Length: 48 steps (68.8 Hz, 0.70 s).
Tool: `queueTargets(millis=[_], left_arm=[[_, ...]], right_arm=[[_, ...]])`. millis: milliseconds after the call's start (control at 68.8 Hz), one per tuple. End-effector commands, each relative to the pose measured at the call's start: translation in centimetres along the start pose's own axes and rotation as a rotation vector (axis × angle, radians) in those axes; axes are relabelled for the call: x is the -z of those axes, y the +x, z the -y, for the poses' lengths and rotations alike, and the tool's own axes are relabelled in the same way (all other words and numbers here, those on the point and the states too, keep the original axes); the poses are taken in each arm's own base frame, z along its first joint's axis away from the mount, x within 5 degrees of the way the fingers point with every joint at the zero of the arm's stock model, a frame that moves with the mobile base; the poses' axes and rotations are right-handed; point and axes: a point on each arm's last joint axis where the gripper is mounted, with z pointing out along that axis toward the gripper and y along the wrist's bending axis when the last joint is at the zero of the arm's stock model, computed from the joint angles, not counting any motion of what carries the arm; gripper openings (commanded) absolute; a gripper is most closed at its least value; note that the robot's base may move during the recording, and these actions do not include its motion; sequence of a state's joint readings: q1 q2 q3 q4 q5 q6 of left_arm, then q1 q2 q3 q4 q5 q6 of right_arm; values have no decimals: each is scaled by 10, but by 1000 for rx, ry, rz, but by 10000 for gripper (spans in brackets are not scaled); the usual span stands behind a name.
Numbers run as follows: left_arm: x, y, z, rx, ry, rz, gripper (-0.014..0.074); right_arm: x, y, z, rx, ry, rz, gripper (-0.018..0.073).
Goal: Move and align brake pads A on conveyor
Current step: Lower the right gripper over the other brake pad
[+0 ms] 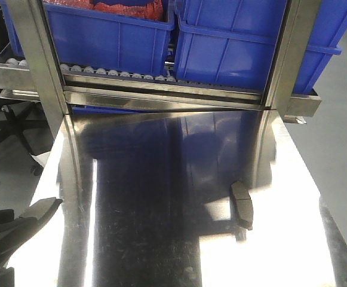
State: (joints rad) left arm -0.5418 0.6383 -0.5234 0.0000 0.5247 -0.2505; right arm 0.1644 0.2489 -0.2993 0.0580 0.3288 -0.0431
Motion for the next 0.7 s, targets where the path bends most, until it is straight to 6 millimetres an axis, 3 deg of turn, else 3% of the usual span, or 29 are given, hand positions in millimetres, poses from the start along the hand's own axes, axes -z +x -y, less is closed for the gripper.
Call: queueTargets(millis=[0, 683], left_arm=[[5, -16, 5, 5, 36, 119, -8], [5, -16, 5, 5, 36, 119, -8]], right_arm=[[2, -15, 0, 9, 4, 90, 370], [2, -15, 0, 9, 4, 90, 370]])
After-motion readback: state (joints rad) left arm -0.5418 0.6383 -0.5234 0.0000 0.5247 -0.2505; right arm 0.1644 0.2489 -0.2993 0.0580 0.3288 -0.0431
